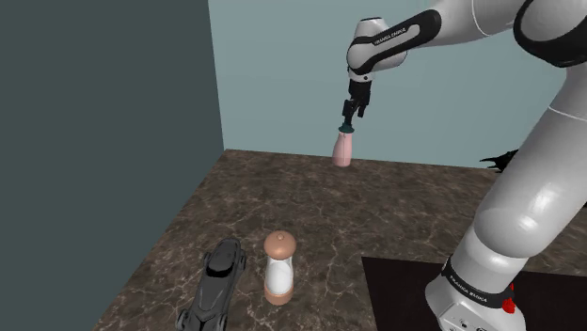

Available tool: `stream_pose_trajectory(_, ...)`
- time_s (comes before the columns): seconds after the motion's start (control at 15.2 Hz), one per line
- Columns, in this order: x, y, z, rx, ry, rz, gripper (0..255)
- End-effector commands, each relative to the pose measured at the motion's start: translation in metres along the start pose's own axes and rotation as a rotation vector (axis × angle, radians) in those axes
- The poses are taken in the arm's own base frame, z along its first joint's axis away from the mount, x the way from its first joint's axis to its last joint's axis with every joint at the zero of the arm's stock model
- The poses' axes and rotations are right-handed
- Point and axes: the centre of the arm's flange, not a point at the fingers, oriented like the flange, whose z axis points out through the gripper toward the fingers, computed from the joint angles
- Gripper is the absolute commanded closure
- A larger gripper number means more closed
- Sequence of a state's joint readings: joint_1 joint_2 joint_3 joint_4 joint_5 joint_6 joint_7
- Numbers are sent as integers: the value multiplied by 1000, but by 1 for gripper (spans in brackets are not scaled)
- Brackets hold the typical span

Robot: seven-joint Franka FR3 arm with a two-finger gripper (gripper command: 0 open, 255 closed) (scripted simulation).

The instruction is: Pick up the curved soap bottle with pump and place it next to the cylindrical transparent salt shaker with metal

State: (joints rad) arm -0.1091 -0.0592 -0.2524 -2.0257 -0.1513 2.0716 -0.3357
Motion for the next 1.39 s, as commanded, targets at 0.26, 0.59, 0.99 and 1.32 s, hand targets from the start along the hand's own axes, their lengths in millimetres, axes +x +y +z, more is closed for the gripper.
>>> stream_pose_trajectory(0.26, 44, 58, 28, -22, 0, -26, 0)
stream_pose_trajectory(0.59, 71, 89, 50, -34, 0, -41, 0)
stream_pose_trajectory(0.99, 71, 90, 84, -34, 0, -41, 0)
stream_pose_trajectory(1.32, 71, 90, 84, -34, 0, -41, 0)
